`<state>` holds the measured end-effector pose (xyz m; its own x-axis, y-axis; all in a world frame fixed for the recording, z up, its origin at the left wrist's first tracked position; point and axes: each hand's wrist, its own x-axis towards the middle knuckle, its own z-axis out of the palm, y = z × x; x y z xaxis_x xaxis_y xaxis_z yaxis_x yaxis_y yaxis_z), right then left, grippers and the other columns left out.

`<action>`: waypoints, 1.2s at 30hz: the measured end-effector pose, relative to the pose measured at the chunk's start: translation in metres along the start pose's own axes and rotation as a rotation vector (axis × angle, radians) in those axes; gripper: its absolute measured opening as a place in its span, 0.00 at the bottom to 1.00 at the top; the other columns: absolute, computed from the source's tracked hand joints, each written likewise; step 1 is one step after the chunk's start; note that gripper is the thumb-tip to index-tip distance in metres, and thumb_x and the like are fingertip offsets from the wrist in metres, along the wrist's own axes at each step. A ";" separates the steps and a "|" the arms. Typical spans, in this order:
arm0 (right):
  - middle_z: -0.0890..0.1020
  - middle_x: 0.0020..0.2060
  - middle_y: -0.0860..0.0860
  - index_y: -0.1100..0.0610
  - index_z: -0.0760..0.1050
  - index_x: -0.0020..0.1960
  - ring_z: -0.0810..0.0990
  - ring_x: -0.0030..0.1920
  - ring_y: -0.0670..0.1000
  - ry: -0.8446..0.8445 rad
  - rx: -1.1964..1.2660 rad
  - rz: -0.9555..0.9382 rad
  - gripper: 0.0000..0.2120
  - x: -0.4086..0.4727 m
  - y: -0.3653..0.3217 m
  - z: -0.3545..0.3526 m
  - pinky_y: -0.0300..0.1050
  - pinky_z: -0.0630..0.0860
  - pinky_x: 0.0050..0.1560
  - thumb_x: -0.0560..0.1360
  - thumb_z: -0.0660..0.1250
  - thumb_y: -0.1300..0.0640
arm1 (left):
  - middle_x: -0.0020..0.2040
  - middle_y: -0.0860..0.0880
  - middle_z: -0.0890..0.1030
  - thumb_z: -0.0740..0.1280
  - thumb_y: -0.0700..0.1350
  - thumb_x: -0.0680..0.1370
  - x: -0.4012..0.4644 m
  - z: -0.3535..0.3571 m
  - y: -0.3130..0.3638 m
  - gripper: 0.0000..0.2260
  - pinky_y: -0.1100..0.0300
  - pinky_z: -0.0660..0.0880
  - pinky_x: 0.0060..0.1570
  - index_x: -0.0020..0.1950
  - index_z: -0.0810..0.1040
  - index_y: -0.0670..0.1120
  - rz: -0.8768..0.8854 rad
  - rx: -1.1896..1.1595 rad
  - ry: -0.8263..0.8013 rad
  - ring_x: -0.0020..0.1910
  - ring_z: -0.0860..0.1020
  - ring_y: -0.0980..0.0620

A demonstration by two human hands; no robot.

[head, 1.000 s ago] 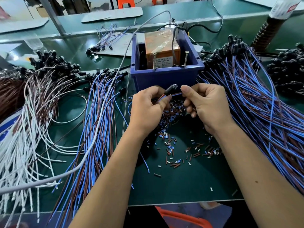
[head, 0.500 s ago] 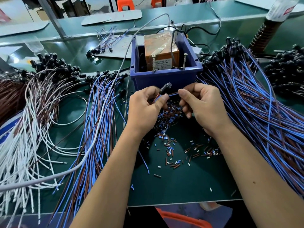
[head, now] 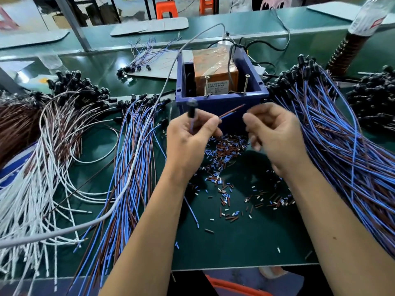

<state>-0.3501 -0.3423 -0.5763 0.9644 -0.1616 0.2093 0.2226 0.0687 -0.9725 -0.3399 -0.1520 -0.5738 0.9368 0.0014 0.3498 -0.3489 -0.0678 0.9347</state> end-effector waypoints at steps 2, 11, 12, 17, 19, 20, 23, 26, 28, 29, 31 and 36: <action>0.82 0.33 0.50 0.55 0.84 0.49 0.74 0.27 0.46 -0.109 0.008 -0.016 0.02 -0.006 0.003 0.014 0.37 0.68 0.23 0.78 0.75 0.60 | 0.35 0.47 0.85 0.71 0.40 0.79 -0.001 0.006 -0.002 0.06 0.68 0.74 0.37 0.45 0.84 0.40 0.014 0.031 -0.006 0.30 0.78 0.59; 0.82 0.33 0.58 0.57 0.84 0.45 0.72 0.24 0.46 -0.034 0.192 0.059 0.02 -0.011 0.008 0.033 0.35 0.65 0.21 0.76 0.75 0.61 | 0.34 0.49 0.84 0.70 0.37 0.79 0.000 0.008 -0.004 0.05 0.72 0.70 0.33 0.45 0.83 0.36 -0.029 -0.077 -0.084 0.27 0.76 0.62; 0.83 0.32 0.57 0.57 0.85 0.45 0.72 0.24 0.45 -0.033 0.201 0.062 0.02 -0.011 0.008 0.034 0.35 0.65 0.20 0.76 0.75 0.61 | 0.34 0.49 0.83 0.70 0.37 0.79 0.000 0.009 -0.004 0.05 0.73 0.70 0.32 0.45 0.83 0.36 -0.031 -0.091 -0.085 0.26 0.76 0.62; 0.82 0.30 0.53 0.53 0.85 0.42 0.71 0.24 0.44 -0.041 0.255 0.054 0.02 -0.013 0.002 0.032 0.35 0.64 0.20 0.71 0.76 0.55 | 0.35 0.50 0.84 0.70 0.38 0.79 -0.004 0.010 0.000 0.05 0.68 0.73 0.35 0.44 0.82 0.39 0.057 0.003 -0.042 0.30 0.78 0.60; 0.80 0.32 0.53 0.54 0.82 0.44 0.71 0.23 0.45 -0.019 0.290 0.023 0.03 -0.013 0.000 0.031 0.35 0.63 0.20 0.73 0.74 0.55 | 0.37 0.50 0.84 0.70 0.36 0.78 -0.005 0.009 0.002 0.05 0.61 0.76 0.36 0.43 0.82 0.42 0.170 0.123 0.059 0.35 0.81 0.55; 0.82 0.35 0.54 0.56 0.79 0.45 0.71 0.24 0.45 -0.011 0.315 0.009 0.04 -0.012 -0.002 0.030 0.34 0.63 0.20 0.76 0.72 0.56 | 0.37 0.50 0.84 0.69 0.34 0.77 -0.006 0.008 0.002 0.06 0.58 0.76 0.35 0.43 0.82 0.43 0.224 0.170 0.126 0.35 0.80 0.52; 0.87 0.48 0.57 0.56 0.72 0.48 0.72 0.24 0.47 -0.011 0.393 -0.009 0.06 -0.009 -0.005 0.025 0.35 0.65 0.21 0.85 0.63 0.60 | 0.38 0.47 0.82 0.67 0.31 0.76 -0.007 0.006 0.003 0.08 0.48 0.73 0.33 0.42 0.80 0.42 0.341 0.210 0.307 0.35 0.78 0.44; 0.87 0.44 0.56 0.57 0.71 0.49 0.71 0.23 0.48 0.074 0.329 -0.039 0.07 -0.008 -0.004 0.021 0.36 0.65 0.22 0.86 0.62 0.61 | 0.34 0.49 0.80 0.66 0.37 0.81 -0.006 0.003 0.003 0.05 0.51 0.74 0.31 0.47 0.79 0.44 0.374 0.223 0.463 0.32 0.79 0.49; 0.85 0.38 0.54 0.57 0.75 0.49 0.70 0.23 0.48 0.170 0.177 -0.100 0.06 -0.007 -0.002 0.021 0.37 0.64 0.23 0.85 0.65 0.60 | 0.33 0.52 0.80 0.65 0.39 0.82 -0.005 0.004 0.002 0.05 0.59 0.74 0.33 0.54 0.80 0.43 0.361 0.228 0.506 0.31 0.81 0.53; 0.84 0.37 0.53 0.57 0.78 0.48 0.70 0.23 0.48 0.220 0.093 -0.142 0.05 -0.006 -0.001 0.021 0.38 0.65 0.24 0.84 0.67 0.60 | 0.32 0.53 0.81 0.65 0.39 0.82 -0.005 0.005 0.001 0.06 0.62 0.74 0.34 0.57 0.80 0.44 0.352 0.224 0.511 0.31 0.81 0.54; 0.84 0.35 0.51 0.56 0.81 0.49 0.74 0.26 0.47 0.314 -0.078 -0.238 0.05 -0.004 0.000 0.021 0.41 0.70 0.29 0.83 0.68 0.59 | 0.32 0.55 0.81 0.64 0.39 0.83 -0.004 0.007 0.000 0.10 0.65 0.74 0.37 0.61 0.81 0.46 0.347 0.231 0.501 0.31 0.82 0.54; 0.85 0.37 0.46 0.59 0.84 0.53 0.85 0.38 0.44 0.453 -0.365 -0.453 0.05 0.001 -0.005 0.026 0.39 0.80 0.41 0.81 0.70 0.59 | 0.33 0.55 0.83 0.64 0.41 0.82 -0.003 0.009 -0.003 0.14 0.68 0.71 0.38 0.66 0.81 0.46 0.338 0.263 0.425 0.31 0.78 0.58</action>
<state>-0.3467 -0.3174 -0.5688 0.6180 -0.4925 0.6128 0.4475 -0.4205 -0.7892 -0.3414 -0.1607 -0.5787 0.6642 0.3315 0.6700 -0.5567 -0.3787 0.7394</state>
